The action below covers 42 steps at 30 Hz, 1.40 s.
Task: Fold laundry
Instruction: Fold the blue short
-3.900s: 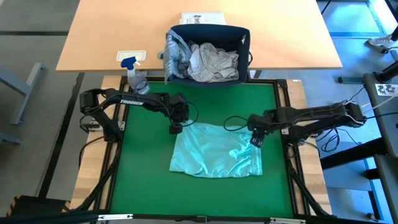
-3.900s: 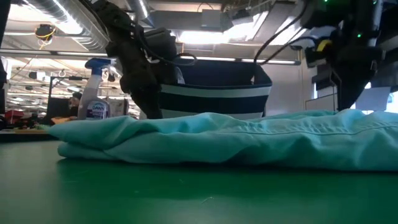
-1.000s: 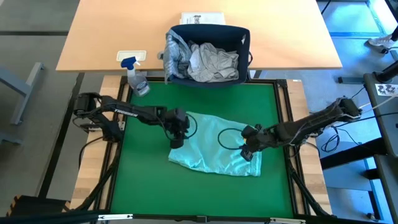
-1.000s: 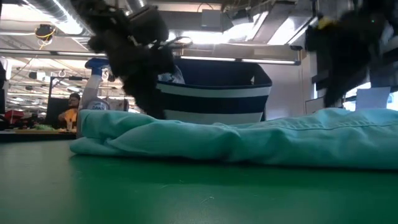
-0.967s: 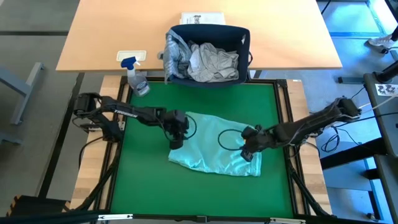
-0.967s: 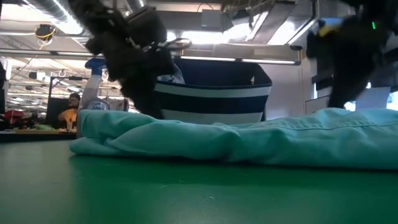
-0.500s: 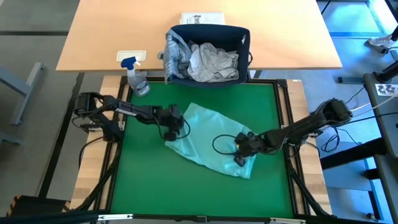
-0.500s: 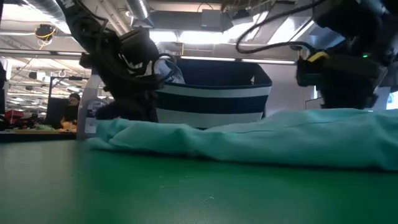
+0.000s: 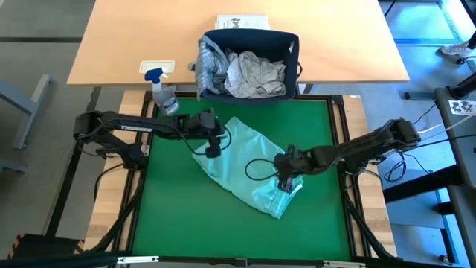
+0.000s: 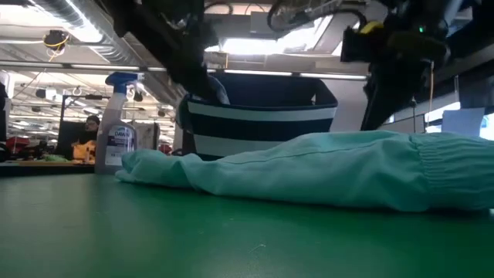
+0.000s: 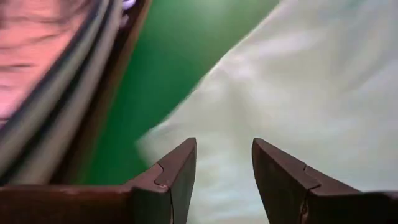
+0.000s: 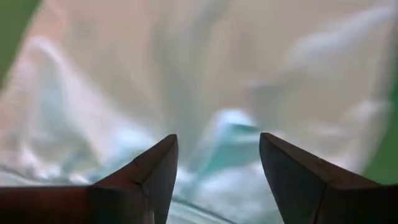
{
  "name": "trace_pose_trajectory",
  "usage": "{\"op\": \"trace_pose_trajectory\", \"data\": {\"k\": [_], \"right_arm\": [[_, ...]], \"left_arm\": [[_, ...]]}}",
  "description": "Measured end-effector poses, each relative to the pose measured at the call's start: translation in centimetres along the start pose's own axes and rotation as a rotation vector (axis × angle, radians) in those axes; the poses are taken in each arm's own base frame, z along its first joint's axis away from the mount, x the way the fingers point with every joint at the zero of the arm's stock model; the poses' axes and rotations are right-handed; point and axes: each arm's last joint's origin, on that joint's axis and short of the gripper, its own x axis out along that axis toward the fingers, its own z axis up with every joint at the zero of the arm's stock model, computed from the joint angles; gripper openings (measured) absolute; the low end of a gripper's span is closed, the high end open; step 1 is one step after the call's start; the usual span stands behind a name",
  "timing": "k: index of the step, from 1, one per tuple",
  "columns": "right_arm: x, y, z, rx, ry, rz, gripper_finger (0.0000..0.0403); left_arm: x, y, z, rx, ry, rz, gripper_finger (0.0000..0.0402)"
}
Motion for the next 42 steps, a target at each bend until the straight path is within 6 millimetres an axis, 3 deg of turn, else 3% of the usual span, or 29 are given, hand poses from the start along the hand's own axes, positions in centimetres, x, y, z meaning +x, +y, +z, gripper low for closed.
{"op": "trace_pose_trajectory", "data": {"k": [3,6,14,18,23,26,29,34,37,42], "right_arm": [[-1.6,-0.7,0.1,-0.007,-0.009,-0.046,0.0224],[-1.9,-1.3,-0.8,-0.012,-0.004,-0.072,0.0224],[1.2,-2.1,-4.5,-0.015,0.066,-0.029,0.0224],[2.4,-2.1,-5.6,0.047,0.076,0.042,0.0224],[2.5,-0.6,-6.6,0.093,0.073,0.143,0.0224],[2.3,0.6,-6.6,0.113,0.019,0.199,0.0224],[2.4,1.8,-6.2,0.134,-0.075,0.237,0.0224],[3.4,3.6,-5.3,0.081,-0.190,0.315,0.0224],[3.3,3.6,-4.6,0.084,-0.160,0.315,0.0224],[-0.1,3.5,-2.3,0.010,-0.115,0.300,0.0224]], "left_arm": [[0.1,-1.3,0.6,-0.156,-0.055,-0.173,0.0151],[1.0,-3.0,0.5,-0.206,-0.043,-0.229,0.0151],[5.3,-7.8,-2.7,-0.204,0.163,-0.274,0.0151],[6.6,-9.0,-4.7,-0.145,0.277,-0.251,0.0151],[7.3,-7.9,-5.3,0.153,0.286,-0.103,0.0151],[7.8,-6.4,-5.0,0.378,0.258,-0.076,0.0151],[8.4,-4.5,-4.6,0.496,0.215,-0.091,0.0151],[8.9,-1.4,-4.1,0.493,0.172,-0.052,0.0151],[8.1,-0.8,-3.0,0.423,0.177,-0.007,0.0151],[5.1,-2.3,0.3,0.269,0.128,-0.036,0.0151]]}}
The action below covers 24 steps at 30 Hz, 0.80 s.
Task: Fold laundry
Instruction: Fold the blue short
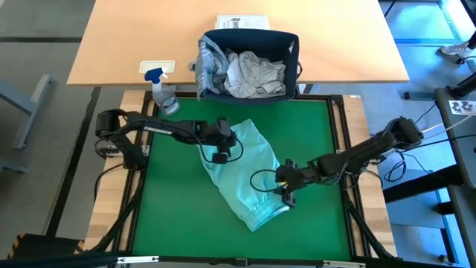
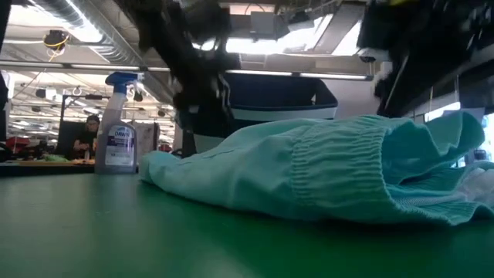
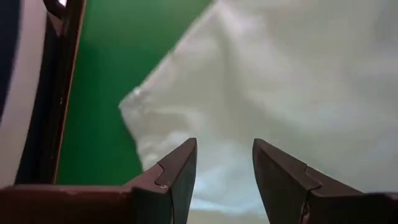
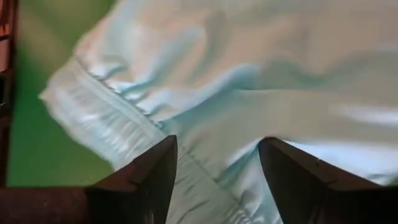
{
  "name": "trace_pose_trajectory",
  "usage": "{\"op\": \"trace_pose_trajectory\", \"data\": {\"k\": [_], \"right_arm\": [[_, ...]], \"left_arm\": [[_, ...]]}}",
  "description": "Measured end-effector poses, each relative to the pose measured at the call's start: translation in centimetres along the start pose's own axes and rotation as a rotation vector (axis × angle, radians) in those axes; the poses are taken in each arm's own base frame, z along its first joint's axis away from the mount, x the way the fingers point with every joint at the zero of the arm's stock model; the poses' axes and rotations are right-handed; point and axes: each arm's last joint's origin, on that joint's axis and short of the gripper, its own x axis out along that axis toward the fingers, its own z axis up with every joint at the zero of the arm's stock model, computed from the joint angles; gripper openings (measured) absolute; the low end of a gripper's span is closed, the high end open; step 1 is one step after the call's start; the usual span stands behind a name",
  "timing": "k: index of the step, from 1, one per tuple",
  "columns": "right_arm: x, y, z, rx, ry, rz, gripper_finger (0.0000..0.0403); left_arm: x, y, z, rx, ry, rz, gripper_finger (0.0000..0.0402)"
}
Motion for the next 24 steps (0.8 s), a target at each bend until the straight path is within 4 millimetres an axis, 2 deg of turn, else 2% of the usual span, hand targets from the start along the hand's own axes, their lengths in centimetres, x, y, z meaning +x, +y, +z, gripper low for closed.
{"op": "trace_pose_trajectory", "data": {"k": [5,11,14,16,24], "right_arm": [[-3.9,1.1,1.9,-0.088,0.010,0.014,0.0224],[-6.5,1.9,0.4,-0.185,0.062,0.030,0.0225],[-7.4,2.7,-1.0,-0.248,0.100,0.030,0.0225],[-7.9,3.4,-1.9,-0.299,0.105,0.027,0.0225],[-9.0,5.8,-5.0,-0.456,0.117,0.049,0.0225]], "left_arm": [[-3.0,-1.3,3.4,-0.221,-0.094,-0.052,0.0151],[-6.3,-3.9,7.9,-0.350,-0.208,-0.140,0.0175],[-7.8,-6.5,9.4,-0.343,-0.247,-0.204,0.0193],[-8.6,-8.5,10.5,-0.371,-0.273,-0.177,0.0196],[-9.3,-17.7,14.8,-0.379,-0.277,-0.156,0.0172]]}}
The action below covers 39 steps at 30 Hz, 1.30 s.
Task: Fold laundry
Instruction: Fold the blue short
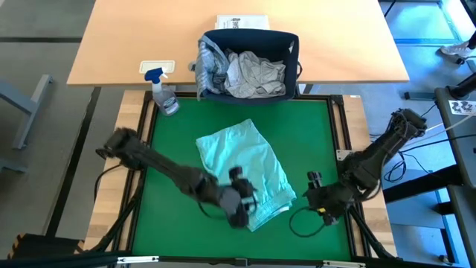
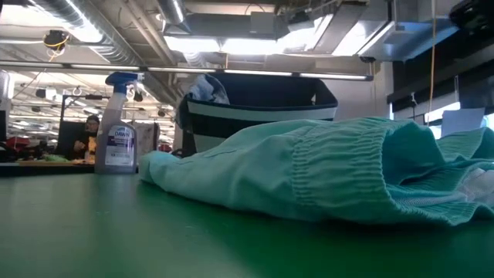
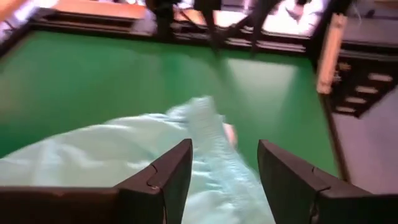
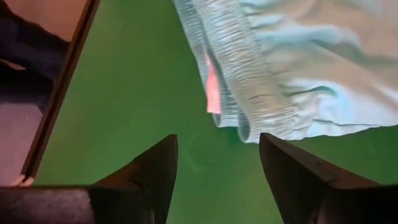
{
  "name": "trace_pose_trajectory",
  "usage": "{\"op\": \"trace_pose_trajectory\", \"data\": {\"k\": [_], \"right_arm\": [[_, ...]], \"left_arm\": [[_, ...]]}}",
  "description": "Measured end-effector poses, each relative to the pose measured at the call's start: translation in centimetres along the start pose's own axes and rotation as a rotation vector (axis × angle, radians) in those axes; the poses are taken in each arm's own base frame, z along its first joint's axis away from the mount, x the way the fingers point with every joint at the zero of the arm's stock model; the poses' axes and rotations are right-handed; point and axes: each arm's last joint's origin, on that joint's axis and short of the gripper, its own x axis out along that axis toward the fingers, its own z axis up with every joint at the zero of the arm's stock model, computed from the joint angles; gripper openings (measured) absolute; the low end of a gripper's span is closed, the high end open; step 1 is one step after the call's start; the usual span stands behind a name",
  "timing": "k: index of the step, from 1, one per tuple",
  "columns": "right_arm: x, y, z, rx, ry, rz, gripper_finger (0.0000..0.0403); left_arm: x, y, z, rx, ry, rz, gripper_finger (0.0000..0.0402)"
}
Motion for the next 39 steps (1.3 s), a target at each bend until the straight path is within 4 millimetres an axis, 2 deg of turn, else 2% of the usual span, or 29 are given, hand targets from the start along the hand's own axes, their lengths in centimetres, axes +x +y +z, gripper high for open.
{"op": "trace_pose_trajectory", "data": {"k": [3,7,17,21,27,33,39], "right_arm": [[-0.2,0.7,-0.3,0.007,-0.009,0.003,0.0225],[-0.3,1.2,-0.6,0.012,-0.017,0.001,0.0225],[-0.3,1.2,-0.5,0.068,-0.045,-0.017,0.0225],[-0.3,1.2,-0.4,0.096,-0.058,-0.031,0.0225],[-0.1,1.2,-0.3,0.091,-0.090,-0.050,0.0225],[2.4,1.5,-1.2,-0.013,-0.102,-0.043,0.0225],[5.5,2.2,-1.6,-0.301,-0.141,-0.060,0.0225]], "left_arm": [[1.2,-3.2,0.1,0.044,0.024,-0.030,0.0164],[3.3,-5.7,-0.9,0.113,0.047,-0.065,0.0161],[9.0,-4.8,-5.5,0.052,0.277,-0.024,0.0223],[10.1,-5.0,-6.8,0.066,0.325,-0.040,0.0241],[11.8,-5.4,-9.5,0.109,0.401,-0.022,0.0240],[12.7,-5.5,-10.7,0.119,0.437,-0.032,0.0240],[13.3,-5.8,-11.7,0.150,0.453,-0.022,0.0231]]}}
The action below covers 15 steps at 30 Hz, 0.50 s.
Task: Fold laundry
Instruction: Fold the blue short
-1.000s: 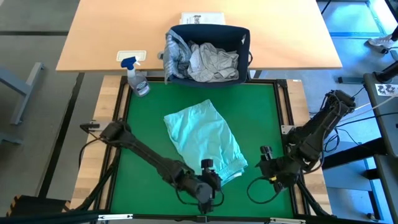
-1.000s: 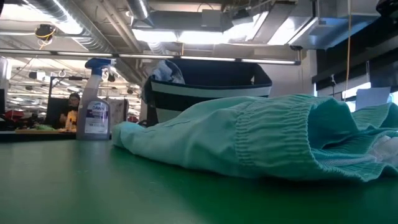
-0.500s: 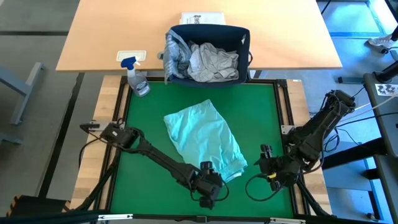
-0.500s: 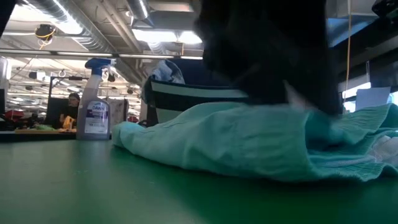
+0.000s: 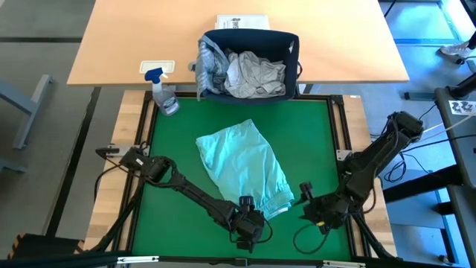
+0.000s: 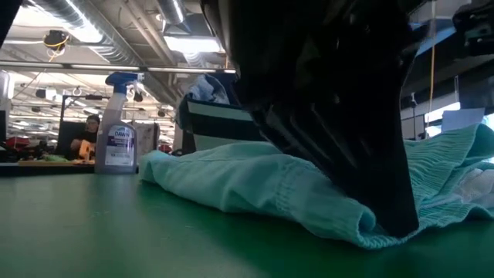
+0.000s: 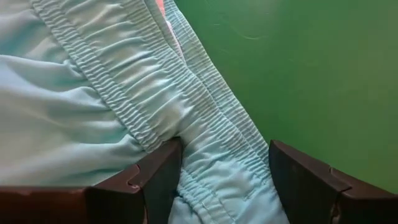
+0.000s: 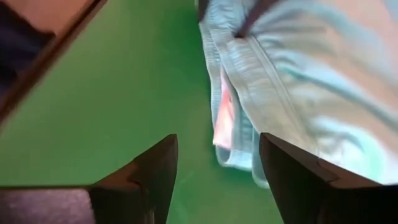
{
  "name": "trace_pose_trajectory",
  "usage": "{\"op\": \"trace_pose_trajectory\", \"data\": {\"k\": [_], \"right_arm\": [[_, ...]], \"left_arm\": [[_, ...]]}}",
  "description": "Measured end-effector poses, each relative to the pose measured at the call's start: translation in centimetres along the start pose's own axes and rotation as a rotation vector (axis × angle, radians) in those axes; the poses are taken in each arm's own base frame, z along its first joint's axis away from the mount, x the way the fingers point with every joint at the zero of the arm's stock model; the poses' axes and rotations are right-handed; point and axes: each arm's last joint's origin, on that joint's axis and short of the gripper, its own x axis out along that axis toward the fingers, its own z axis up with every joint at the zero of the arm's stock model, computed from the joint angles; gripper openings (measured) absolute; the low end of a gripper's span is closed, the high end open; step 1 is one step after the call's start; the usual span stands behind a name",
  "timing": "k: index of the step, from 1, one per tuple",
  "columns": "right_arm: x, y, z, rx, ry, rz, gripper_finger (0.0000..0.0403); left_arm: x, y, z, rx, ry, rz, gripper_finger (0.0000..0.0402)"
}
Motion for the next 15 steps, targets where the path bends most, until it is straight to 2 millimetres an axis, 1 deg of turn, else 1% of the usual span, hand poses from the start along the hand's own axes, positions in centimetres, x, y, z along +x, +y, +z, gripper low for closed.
{"op": "trace_pose_trajectory", "data": {"k": [3,5,11,15], "right_arm": [[1.7,0.4,-0.3,-0.116,0.013,-0.051,0.0225],[3.0,0.3,-0.4,-0.153,0.036,-0.072,0.0225],[6.8,-1.3,-1.1,-0.111,0.145,-0.091,0.0225],[8.4,-2.3,-1.6,-0.073,0.202,-0.059,0.0225]], "left_arm": [[0.1,0.0,-0.1,0.012,0.010,0.006,0.0222],[0.1,0.0,-0.2,0.012,0.012,0.008,0.0214],[0.2,0.2,-0.2,-0.011,0.010,0.021,0.0196],[0.3,0.2,-0.2,-0.024,0.010,0.023,0.0190]]}}
